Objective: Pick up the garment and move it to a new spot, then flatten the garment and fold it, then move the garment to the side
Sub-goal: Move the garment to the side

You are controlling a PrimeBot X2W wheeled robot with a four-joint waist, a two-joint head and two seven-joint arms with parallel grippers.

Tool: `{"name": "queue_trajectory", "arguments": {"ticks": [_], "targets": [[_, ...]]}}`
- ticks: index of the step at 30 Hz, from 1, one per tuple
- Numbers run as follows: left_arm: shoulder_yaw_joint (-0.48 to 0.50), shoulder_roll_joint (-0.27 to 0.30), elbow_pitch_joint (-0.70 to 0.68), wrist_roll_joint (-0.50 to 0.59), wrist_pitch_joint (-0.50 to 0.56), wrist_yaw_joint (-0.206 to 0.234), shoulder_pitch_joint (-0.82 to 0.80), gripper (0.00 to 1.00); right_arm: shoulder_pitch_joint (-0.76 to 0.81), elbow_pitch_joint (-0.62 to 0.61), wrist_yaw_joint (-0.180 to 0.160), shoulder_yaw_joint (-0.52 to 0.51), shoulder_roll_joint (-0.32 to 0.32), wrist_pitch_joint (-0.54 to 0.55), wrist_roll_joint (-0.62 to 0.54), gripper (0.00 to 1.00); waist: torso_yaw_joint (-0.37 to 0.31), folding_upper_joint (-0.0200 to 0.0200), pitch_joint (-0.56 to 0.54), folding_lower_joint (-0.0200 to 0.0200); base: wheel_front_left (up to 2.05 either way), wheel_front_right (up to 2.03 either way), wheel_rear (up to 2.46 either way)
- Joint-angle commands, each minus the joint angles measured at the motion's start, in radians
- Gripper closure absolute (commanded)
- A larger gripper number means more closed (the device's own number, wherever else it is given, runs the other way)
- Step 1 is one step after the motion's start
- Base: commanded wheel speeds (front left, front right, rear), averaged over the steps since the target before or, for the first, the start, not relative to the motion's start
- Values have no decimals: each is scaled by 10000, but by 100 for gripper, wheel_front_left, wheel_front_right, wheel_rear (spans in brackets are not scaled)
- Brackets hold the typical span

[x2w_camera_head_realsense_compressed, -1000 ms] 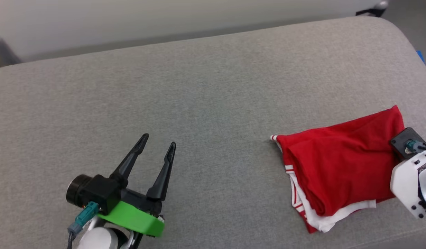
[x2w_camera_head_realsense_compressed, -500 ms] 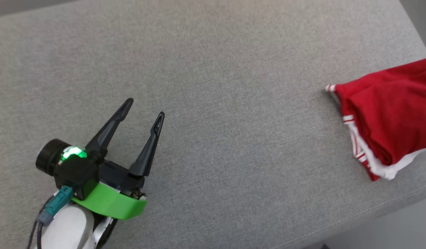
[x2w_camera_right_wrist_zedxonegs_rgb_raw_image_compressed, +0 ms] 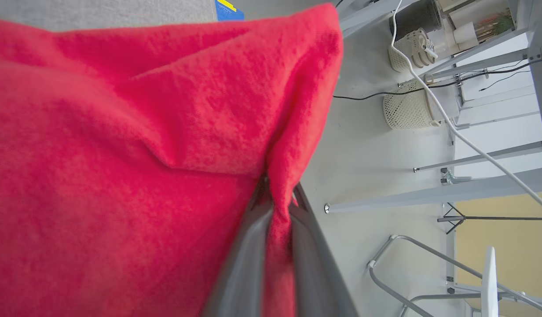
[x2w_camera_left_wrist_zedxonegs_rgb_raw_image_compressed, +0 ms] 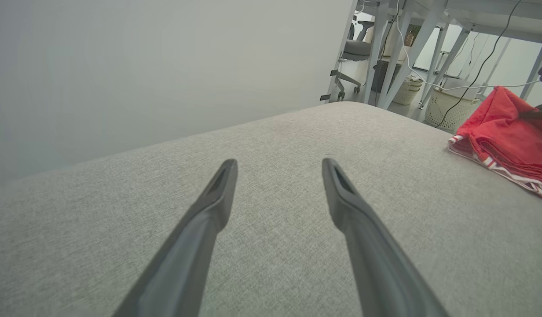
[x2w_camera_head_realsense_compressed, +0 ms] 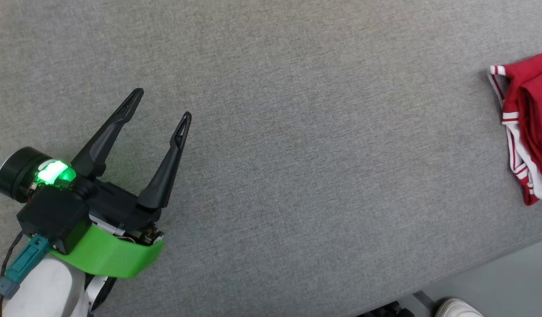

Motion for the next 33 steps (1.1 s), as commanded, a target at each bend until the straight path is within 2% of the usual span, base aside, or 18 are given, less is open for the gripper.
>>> {"name": "queue_trajectory", "arguments": {"ticks": [1,5,6,7,8,14,20,28,33], "targets": [[59,92,-72,-51,24,57,-162,0,-221,244,-17,-120,118,-125,-153,100,164,-1,270,-2,0,0,0],[68,76,-71,-85,-23,106,-144,0,-429,935,-17,-373,289,-401,-458,100,278,-1,238,-2,0,0,0],[56,66,-46,-91,-45,107,-149,0,-469,1060,-17,-413,310,-462,-528,82,300,-1,211,-2,0,0,0],[39,46,7,-99,-84,111,-151,0,-520,1201,-17,-473,333,-559,-620,17,322,-1,150,-2,0,0,0],[17,24,58,-106,-114,113,-150,0,-552,1292,-17,-521,345,-673,-699,0,340,-1,95,-2,0,0,0],[-228,-336,763,-214,-540,126,-147,0,-604,1758,-17,-721,158,-1292,-1027,0,649,-1,-736,-2,0,0,0],[-303,-908,1884,-444,-1007,185,92,0,-597,1257,-17,-388,37,-1939,-325,0,1172,-1,-2122,-2,0,0,0],[-50,-1641,3115,-584,-1203,332,800,0,283,-1061,-17,300,63,-2207,1549,0,1930,-1,-4125,-2,0,0,0],[197,-2094,3598,-534,-1215,409,1233,0,1495,-3027,-17,-46,607,-1995,2400,0,2464,-1,-5037,-2,0,0,0]]}}
